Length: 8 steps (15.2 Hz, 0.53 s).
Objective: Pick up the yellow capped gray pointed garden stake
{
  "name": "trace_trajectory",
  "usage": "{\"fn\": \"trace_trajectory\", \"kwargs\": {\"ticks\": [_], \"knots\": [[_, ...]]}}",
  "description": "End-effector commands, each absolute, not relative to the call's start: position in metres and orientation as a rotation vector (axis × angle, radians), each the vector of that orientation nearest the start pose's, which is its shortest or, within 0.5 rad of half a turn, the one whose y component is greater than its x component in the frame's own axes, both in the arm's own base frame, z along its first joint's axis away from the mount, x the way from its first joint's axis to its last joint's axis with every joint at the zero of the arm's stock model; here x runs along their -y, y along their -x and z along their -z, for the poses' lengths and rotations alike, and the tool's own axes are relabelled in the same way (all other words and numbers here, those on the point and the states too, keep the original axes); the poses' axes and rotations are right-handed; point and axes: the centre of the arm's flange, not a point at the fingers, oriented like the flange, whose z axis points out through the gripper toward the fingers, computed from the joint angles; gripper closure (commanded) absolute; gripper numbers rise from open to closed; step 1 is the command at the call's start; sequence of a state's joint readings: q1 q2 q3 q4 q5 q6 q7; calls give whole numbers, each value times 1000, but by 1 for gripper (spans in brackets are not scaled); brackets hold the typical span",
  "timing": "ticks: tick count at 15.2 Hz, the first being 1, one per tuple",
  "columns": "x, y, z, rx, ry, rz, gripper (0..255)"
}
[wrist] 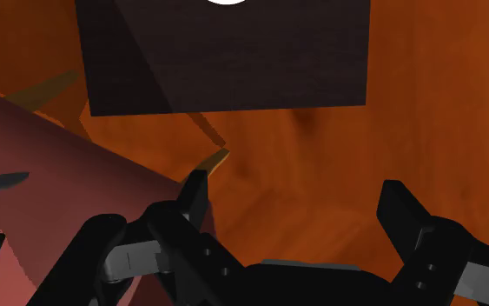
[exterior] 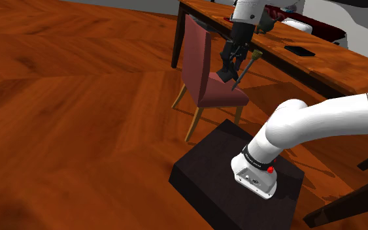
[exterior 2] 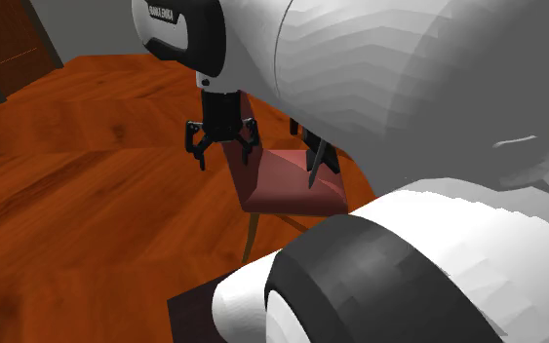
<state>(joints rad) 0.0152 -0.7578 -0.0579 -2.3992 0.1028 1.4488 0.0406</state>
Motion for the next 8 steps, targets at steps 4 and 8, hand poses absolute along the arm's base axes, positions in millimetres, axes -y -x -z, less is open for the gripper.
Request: {"fn": "trace_trajectory", "kwargs": {"ticks": [4,8], "knots": [[40,-283,-563,92,2992,-247,0],[88,-271,-574,336,2985,-185,0]]}}
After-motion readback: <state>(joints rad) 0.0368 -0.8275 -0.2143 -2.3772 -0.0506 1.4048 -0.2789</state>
